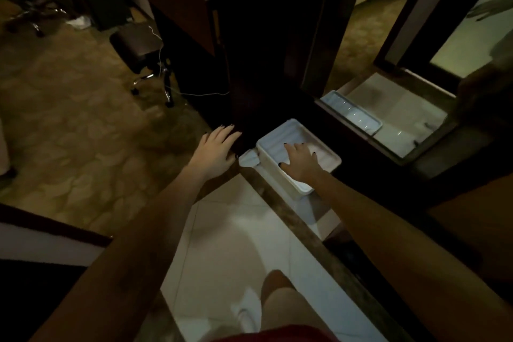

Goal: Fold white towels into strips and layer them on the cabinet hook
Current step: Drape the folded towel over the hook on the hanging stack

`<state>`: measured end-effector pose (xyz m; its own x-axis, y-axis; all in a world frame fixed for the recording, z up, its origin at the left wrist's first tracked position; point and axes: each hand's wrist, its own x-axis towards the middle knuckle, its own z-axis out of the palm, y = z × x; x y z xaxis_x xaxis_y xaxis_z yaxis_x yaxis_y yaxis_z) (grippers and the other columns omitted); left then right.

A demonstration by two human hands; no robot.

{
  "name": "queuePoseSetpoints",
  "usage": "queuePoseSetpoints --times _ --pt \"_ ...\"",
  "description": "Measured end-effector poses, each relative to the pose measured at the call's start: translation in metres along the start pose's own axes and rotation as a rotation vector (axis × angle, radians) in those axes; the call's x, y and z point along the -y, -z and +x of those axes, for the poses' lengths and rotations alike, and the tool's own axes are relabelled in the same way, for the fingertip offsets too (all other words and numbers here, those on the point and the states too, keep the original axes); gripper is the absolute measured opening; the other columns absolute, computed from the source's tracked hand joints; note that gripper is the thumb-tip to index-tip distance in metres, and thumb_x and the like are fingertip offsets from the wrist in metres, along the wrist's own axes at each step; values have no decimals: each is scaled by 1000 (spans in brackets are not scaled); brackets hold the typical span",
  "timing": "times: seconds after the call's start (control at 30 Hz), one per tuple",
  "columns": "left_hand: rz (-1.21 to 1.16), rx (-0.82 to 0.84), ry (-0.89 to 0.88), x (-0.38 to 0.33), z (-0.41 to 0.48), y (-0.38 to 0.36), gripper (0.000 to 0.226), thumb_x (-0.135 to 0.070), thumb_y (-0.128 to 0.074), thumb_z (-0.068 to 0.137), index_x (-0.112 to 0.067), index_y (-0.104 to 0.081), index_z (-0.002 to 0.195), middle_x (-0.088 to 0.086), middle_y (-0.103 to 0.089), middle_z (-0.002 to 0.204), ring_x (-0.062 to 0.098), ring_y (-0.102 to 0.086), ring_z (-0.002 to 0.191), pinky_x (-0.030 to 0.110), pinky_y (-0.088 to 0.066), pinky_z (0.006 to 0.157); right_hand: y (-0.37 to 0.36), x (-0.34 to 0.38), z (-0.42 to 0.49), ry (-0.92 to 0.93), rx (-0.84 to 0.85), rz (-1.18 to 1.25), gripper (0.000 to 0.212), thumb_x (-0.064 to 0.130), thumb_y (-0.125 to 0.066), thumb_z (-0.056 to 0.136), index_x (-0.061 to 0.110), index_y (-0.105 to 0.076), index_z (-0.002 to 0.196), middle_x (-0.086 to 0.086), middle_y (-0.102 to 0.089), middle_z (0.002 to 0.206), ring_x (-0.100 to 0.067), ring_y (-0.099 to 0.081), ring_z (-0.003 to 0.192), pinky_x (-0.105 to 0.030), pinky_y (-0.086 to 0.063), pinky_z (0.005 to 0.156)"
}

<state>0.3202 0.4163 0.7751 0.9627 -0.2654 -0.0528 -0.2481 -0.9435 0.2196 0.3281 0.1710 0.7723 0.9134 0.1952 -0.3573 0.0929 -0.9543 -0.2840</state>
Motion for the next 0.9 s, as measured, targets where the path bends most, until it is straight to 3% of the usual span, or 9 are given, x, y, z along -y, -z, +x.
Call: queuePoseSetpoints --times 0.27,0.43,0.73,0.9 --pt "-38 219 40 87 113 -70 62 -36 -48 98 -24 -24 153 1 -18 161 23 -14 148 48 -19 119 -51 -10 146 -104 120 84 59 32 -49 98 16 -27 151 -13 -34 152 -30 -27 141 -52 -23 111" --pt "-96 263 45 132 194 -122 57 -37 -45 99 -21 -28 152 5 -25 158 25 -21 146 45 -24 117 -76 -7 248 -121 172 148 60 31 -50 97 15 -28 151 -15 -35 151 -32 -29 139 -49 -29 110" --pt "-293 414 198 225 315 -300 54 -32 -45 101 -12 -31 149 17 -37 149 35 -37 134 43 -38 105 -210 -26 425 -112 254 244 55 28 -47 102 8 -30 151 -21 -41 147 -35 -40 133 -43 -35 109" --pt "-263 410 181 273 365 -430 44 -22 -47 101 -11 -41 143 15 -40 148 33 -38 136 46 -34 111 -328 -52 525 -174 263 248 52 33 -34 106 15 -25 153 -17 -38 150 -32 -40 134 -45 -35 109"
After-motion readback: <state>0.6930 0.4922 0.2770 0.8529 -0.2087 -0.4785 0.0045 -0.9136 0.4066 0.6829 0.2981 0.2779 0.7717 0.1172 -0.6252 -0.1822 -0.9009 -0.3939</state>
